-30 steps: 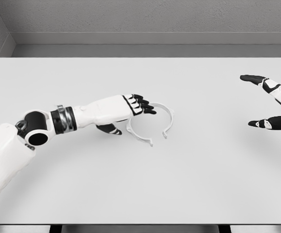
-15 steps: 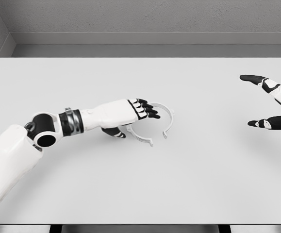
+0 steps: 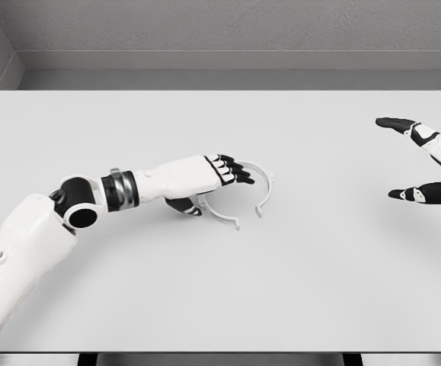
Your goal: Assemble PVC drainage pipe clamps
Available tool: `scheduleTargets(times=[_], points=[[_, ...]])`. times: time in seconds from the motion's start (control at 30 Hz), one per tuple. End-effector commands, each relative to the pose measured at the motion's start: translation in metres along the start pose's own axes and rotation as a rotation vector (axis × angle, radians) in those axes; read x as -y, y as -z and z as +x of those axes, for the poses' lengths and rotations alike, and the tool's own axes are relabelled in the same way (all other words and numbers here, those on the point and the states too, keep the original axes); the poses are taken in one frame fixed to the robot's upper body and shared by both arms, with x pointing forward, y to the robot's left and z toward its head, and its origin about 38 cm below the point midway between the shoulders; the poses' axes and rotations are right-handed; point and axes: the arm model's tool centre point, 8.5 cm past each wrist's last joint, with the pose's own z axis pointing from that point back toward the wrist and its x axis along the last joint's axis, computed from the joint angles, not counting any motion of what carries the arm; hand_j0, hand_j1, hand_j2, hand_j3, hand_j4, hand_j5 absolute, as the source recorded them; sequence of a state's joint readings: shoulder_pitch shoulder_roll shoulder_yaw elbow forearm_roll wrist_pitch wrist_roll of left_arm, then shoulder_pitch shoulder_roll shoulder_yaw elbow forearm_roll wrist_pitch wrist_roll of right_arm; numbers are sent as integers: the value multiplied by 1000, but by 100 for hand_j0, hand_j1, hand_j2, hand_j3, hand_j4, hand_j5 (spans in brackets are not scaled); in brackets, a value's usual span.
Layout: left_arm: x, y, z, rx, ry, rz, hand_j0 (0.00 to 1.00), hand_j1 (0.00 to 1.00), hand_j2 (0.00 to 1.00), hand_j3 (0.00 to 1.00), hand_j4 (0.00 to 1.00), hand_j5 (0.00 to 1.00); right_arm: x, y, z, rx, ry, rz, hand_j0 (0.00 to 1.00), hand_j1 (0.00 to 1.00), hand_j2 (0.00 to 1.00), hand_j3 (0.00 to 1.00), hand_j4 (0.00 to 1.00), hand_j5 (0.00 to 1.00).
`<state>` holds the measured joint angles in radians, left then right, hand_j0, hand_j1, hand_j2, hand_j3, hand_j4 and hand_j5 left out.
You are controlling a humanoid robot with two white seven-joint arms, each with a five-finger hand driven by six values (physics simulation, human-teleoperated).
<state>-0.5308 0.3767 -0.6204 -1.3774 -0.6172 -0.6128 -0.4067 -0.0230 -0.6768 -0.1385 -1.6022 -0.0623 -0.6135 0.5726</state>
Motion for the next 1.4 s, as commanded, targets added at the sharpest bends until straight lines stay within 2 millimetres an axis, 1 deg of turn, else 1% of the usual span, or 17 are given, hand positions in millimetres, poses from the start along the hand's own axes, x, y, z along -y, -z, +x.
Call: scheduleTargets(times=[0.0,0.13,0.3,0.43,0.57,0.87,1.2,1.37], points=[[0,1,0,1,-9,6,100,100,100,100,100,100,0,0,0,2,7,-5,100,100,100,100,100,100],[-2,4,1,3,-2,7,100,100,100,100,100,100,1,0,0,1,5,-5,100,100,100,100,100,100],[0,12,2,3,-5,4,100,100,100,100,100,100,1,0,0,2,6,-4,100,100,100,100,100,100],[1,14,2,4,-6,3,100,100,100,100,100,100,1,0,1,3,5,-4,100,100,100,100,100,100],[-1,19,5,10,-1,9,100,100,100,100,100,100,1,0,1,3,5,-4,100,100,100,100,100,100],[-4,19,4,11,3,11,100,100,100,100,100,100,-1,2,0,5,10,1,100,100,100,100,100,100],[-7,27,9,25,-1,26,100,100,100,100,100,100,-1,2,1,6,9,1,100,100,100,100,100,100],[-7,27,9,23,6,22,100,100,100,100,100,100,-3,2,1,8,12,5,100,100,100,100,100,100]])
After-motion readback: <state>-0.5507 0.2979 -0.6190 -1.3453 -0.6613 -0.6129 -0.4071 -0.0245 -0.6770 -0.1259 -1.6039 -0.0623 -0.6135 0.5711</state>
